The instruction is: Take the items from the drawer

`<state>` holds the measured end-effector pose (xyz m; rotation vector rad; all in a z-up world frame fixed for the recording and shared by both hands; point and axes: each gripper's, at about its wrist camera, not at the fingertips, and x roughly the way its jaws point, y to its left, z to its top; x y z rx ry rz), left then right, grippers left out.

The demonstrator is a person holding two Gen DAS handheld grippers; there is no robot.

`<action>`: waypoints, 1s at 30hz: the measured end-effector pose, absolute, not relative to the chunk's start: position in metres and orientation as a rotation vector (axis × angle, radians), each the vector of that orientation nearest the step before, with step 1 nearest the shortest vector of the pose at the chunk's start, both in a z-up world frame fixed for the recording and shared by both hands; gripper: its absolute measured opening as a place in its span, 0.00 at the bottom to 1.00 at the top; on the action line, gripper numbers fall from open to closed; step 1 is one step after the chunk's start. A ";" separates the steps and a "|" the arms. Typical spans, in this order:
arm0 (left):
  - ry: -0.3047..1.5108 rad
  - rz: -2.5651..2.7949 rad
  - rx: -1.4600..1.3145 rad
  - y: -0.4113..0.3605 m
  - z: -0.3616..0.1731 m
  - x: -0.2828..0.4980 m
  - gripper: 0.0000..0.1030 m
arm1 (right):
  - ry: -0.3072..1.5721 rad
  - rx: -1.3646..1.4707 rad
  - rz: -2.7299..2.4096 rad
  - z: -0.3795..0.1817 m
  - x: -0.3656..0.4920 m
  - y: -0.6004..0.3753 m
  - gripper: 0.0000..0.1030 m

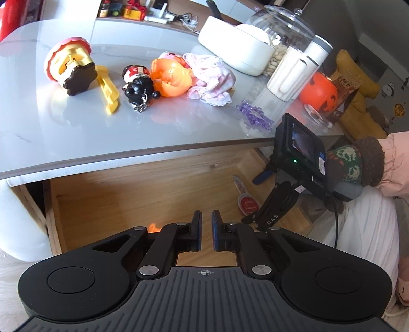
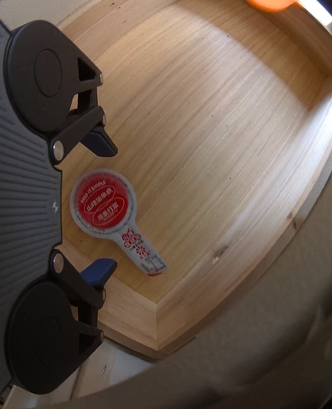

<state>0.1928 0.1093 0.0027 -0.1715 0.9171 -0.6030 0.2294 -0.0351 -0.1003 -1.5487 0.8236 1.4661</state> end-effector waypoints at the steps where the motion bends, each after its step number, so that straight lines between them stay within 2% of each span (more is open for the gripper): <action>1: 0.917 -0.610 -0.169 0.108 0.003 0.193 0.09 | 0.821 -1.549 1.478 -0.101 0.231 -0.035 0.90; 5: 0.912 -0.620 -0.171 0.106 0.002 0.194 0.09 | 0.826 -1.527 1.533 -0.103 0.234 -0.037 0.90; 6: 0.914 -0.621 -0.172 0.106 0.002 0.195 0.09 | 0.832 -1.519 1.545 -0.103 0.234 -0.037 0.84; 7: 0.919 -0.619 -0.169 0.107 0.001 0.195 0.09 | 0.841 -1.511 1.557 -0.104 0.235 -0.038 0.71; 8: 0.926 -0.614 -0.162 0.107 0.000 0.195 0.09 | 0.857 -1.506 1.569 -0.104 0.236 -0.038 0.65; 15: 0.991 -0.578 -0.125 0.105 -0.014 0.201 0.09 | 0.836 -1.483 1.612 -0.105 0.224 -0.049 0.58; 17: 0.986 -0.569 -0.135 0.106 -0.014 0.202 0.09 | 0.847 -1.485 1.732 -0.098 0.211 -0.058 0.49; 18: 0.977 -0.567 -0.143 0.106 -0.013 0.202 0.09 | 0.823 -1.484 1.772 -0.092 0.207 -0.062 0.49; 19: 0.966 -0.571 -0.150 0.105 -0.011 0.201 0.09 | 0.816 -1.469 1.786 -0.087 0.207 -0.064 0.54; 20: 0.955 -0.576 -0.154 0.104 -0.009 0.200 0.09 | 0.848 -1.443 1.785 -0.082 0.210 -0.063 0.65; 23: 0.915 -0.594 -0.148 0.099 -0.002 0.196 0.09 | 0.900 -1.391 1.756 -0.077 0.229 -0.060 0.82; 30: 0.941 -0.537 -0.168 0.105 -0.005 0.196 0.09 | 0.718 -1.658 1.768 -0.104 0.197 -0.074 0.83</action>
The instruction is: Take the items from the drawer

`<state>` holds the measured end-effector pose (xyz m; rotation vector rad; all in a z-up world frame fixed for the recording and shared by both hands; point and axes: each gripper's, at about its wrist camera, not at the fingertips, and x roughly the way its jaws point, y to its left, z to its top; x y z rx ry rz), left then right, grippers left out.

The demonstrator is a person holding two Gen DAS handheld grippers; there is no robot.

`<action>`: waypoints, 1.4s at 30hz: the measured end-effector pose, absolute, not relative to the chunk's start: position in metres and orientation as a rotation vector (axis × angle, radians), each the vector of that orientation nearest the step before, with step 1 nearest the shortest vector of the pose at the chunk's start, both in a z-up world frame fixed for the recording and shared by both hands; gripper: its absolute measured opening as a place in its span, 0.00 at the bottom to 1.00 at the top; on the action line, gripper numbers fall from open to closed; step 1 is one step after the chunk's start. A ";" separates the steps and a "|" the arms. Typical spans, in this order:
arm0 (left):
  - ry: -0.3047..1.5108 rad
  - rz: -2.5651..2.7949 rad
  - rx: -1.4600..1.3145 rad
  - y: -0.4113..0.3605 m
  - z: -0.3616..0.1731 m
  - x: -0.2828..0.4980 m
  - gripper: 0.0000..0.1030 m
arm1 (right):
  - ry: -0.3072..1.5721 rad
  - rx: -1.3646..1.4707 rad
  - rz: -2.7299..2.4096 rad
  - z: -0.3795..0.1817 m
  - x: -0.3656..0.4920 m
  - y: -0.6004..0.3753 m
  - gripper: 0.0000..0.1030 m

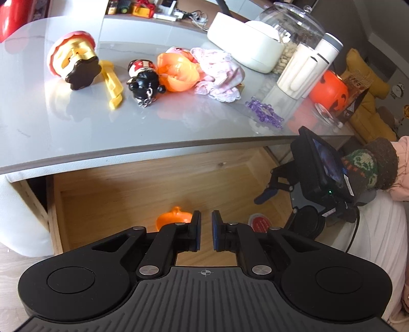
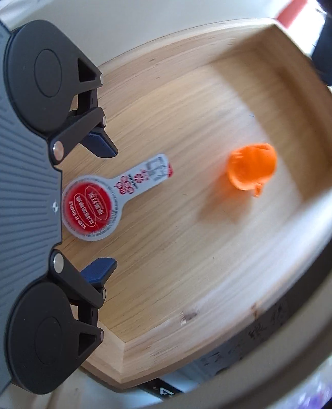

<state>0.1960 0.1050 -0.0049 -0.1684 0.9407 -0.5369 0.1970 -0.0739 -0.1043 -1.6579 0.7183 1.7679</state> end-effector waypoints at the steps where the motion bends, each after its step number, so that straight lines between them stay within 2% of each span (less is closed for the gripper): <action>1: 0.947 -0.538 -0.178 0.107 -0.007 0.196 0.09 | 0.710 -1.685 1.765 -0.109 0.197 -0.074 0.83; 4: 0.943 -0.554 -0.164 0.105 -0.010 0.195 0.09 | 0.771 -1.708 1.759 -0.121 0.199 -0.067 0.91; 6: 0.944 -0.536 -0.088 0.098 -0.012 0.195 0.10 | 0.781 -1.717 1.741 -0.126 0.201 -0.062 0.91; 7: 0.947 -0.524 -0.055 0.095 -0.014 0.196 0.11 | 0.778 -1.729 1.720 -0.130 0.202 -0.061 0.82; 8: 0.954 -0.514 -0.028 0.092 -0.016 0.198 0.13 | 0.800 -1.733 1.712 -0.133 0.203 -0.060 0.80; 9: 0.963 -0.510 -0.008 0.090 -0.017 0.200 0.14 | 0.857 -1.709 1.726 -0.132 0.205 -0.059 0.65; 10: 0.972 -0.509 0.006 0.087 -0.019 0.201 0.14 | 0.866 -1.683 1.727 -0.128 0.207 -0.059 0.59; 21: 1.030 -0.537 0.167 0.060 -0.028 0.214 0.14 | 0.795 -1.339 1.819 -0.045 0.218 -0.103 0.59; 25: 1.005 -0.533 0.260 0.056 -0.028 0.213 0.14 | 0.821 -1.083 1.820 -0.001 0.256 -0.125 0.59; 28: 1.039 -0.519 0.319 0.051 -0.034 0.217 0.14 | 0.746 -0.909 1.756 0.017 0.275 -0.147 0.59; 38: 1.217 -0.379 0.268 0.046 -0.071 0.262 0.18 | 0.858 -0.517 1.704 0.051 0.343 -0.162 0.59; 42: 1.191 -0.367 0.248 0.044 -0.072 0.268 0.20 | 0.871 -0.467 1.715 0.045 0.351 -0.161 0.59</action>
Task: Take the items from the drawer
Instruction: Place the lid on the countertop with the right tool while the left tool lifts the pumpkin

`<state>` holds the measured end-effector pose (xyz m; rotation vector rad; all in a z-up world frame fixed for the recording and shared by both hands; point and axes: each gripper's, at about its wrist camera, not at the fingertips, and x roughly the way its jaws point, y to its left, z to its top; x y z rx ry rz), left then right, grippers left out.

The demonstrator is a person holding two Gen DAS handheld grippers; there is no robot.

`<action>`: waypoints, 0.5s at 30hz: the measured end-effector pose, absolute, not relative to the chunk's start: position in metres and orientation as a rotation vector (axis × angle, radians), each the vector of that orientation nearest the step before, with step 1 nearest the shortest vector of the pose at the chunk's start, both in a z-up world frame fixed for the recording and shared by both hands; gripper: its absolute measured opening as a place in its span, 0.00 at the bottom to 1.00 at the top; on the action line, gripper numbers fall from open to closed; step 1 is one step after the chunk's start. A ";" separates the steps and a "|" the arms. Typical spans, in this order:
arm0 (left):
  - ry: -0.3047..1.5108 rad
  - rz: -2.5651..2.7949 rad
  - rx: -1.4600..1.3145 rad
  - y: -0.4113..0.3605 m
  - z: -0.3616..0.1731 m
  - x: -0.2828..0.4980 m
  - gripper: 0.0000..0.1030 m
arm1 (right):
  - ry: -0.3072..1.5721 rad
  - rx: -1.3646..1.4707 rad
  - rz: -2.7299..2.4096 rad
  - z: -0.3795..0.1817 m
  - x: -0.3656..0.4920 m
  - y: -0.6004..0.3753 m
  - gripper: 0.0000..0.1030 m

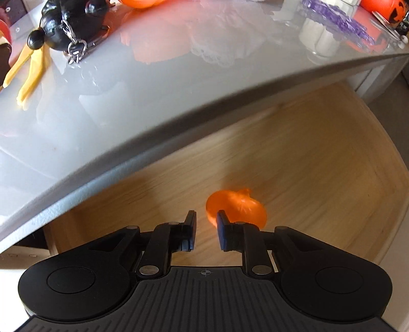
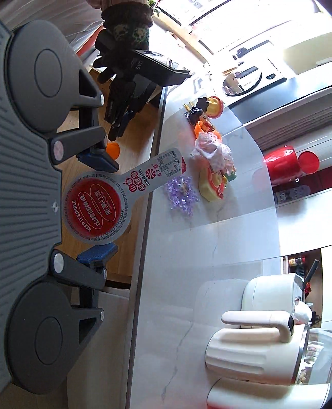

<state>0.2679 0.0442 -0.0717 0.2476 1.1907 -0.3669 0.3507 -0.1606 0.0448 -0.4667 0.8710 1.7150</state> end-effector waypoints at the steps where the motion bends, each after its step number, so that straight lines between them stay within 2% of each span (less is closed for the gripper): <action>1: 1.186 -0.353 0.219 0.046 -0.072 0.271 0.20 | 0.871 -0.467 1.715 0.044 0.351 -0.161 0.59; 5: 1.219 -0.292 0.112 0.053 -0.082 0.283 0.20 | 0.878 -0.464 1.715 0.046 0.354 -0.162 0.59; 15: 1.254 -0.356 0.134 0.049 -0.095 0.277 0.21 | 0.896 -0.478 1.704 0.042 0.351 -0.158 0.59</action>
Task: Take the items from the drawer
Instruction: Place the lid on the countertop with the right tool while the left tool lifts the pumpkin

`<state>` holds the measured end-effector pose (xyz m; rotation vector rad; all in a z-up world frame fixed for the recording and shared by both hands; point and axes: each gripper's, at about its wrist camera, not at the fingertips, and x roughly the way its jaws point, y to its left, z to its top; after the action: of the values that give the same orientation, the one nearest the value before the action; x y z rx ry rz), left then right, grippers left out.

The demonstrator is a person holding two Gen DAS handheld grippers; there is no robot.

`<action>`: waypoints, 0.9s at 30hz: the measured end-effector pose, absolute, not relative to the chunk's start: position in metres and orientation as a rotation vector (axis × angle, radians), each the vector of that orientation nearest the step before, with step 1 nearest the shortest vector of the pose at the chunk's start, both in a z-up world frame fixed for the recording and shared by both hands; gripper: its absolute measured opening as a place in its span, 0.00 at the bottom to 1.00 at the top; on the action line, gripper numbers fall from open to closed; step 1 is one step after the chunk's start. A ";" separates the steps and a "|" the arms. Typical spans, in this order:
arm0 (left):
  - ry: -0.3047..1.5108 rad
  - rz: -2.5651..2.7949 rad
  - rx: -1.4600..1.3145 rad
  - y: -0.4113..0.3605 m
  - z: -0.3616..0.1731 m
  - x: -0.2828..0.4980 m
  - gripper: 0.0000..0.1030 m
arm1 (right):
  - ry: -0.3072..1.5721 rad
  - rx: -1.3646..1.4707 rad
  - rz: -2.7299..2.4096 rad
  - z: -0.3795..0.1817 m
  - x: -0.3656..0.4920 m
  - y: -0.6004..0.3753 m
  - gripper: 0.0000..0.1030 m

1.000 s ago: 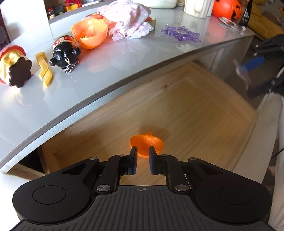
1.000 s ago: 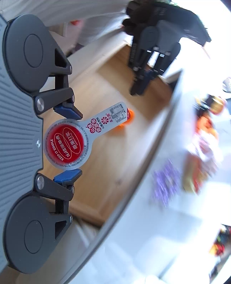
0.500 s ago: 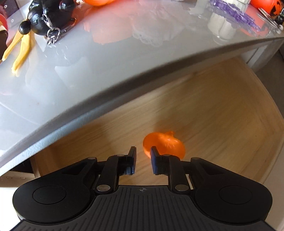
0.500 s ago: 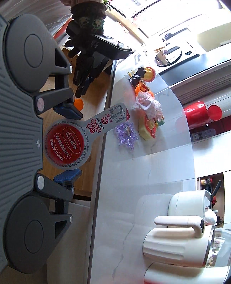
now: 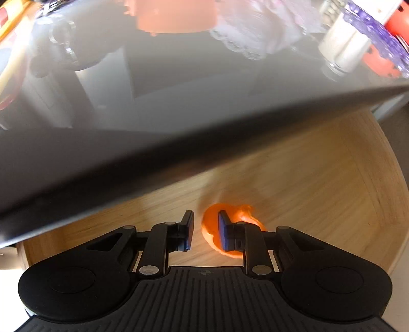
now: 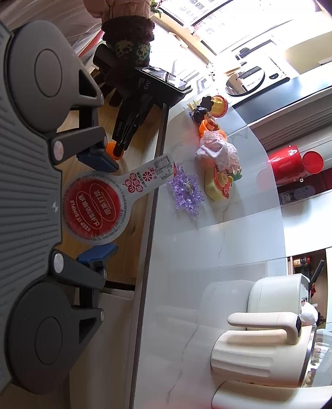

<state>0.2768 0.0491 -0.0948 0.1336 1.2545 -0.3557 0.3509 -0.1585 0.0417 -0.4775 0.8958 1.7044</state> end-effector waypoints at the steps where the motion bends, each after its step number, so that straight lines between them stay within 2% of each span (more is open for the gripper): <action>1: 1.263 -0.369 0.150 0.047 -0.095 0.275 0.19 | 0.896 -0.481 1.700 0.041 0.350 -0.157 0.59; 2: 1.280 -0.380 0.173 0.044 -0.096 0.273 0.13 | 0.897 -0.483 1.697 0.040 0.349 -0.157 0.59; 6: 1.308 -0.384 0.263 0.033 -0.094 0.264 0.09 | 0.894 -0.491 1.687 0.039 0.347 -0.155 0.59; 15: 1.184 -0.479 0.326 0.021 -0.033 0.218 0.09 | 0.878 -0.574 1.671 0.035 0.339 -0.159 0.59; 27: 1.048 -0.569 0.143 0.057 0.024 0.137 0.09 | 0.805 -0.816 1.787 0.051 0.263 -0.193 0.60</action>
<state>0.1375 0.0569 0.0243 0.1428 1.0477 -0.5693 0.2633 -0.1933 0.0509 -0.8163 0.8046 1.7872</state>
